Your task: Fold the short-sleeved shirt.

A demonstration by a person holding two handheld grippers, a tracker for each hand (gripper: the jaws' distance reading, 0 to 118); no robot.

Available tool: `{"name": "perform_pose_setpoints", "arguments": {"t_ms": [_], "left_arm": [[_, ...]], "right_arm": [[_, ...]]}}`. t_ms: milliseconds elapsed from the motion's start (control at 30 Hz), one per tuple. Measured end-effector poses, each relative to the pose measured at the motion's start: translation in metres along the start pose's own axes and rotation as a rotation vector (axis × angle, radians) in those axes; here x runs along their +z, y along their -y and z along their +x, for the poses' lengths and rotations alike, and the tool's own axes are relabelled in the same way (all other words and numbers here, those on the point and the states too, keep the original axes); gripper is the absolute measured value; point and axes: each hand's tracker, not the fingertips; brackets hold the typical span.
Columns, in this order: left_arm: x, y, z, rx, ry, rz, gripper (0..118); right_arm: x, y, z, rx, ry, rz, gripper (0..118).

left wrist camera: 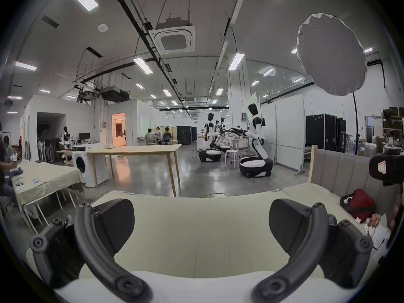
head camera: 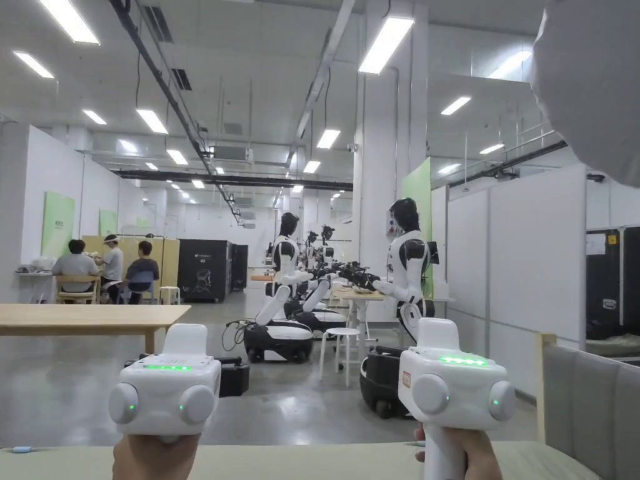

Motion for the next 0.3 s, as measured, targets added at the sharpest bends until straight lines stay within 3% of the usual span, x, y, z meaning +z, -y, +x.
{"name": "perform_pose_setpoints", "arguments": {"t_ms": [133, 200, 300], "left_arm": [[0.0012, -0.0005, -0.0004, 0.003, -0.007, 0.0, 118], [0.001, -0.0009, 0.0002, -0.005, -0.008, 0.004, 118], [0.0014, -0.0019, 0.0005, -0.01, -0.013, 0.003, 118]], "right_arm": [[0.0068, -0.0018, 0.0012, -0.006, -0.002, 0.028, 118], [0.0055, -0.0022, -0.0019, -0.002, 0.061, 0.031, 118], [0.0055, -0.0013, -0.0059, -0.002, 0.07, 0.021, 118]]}}
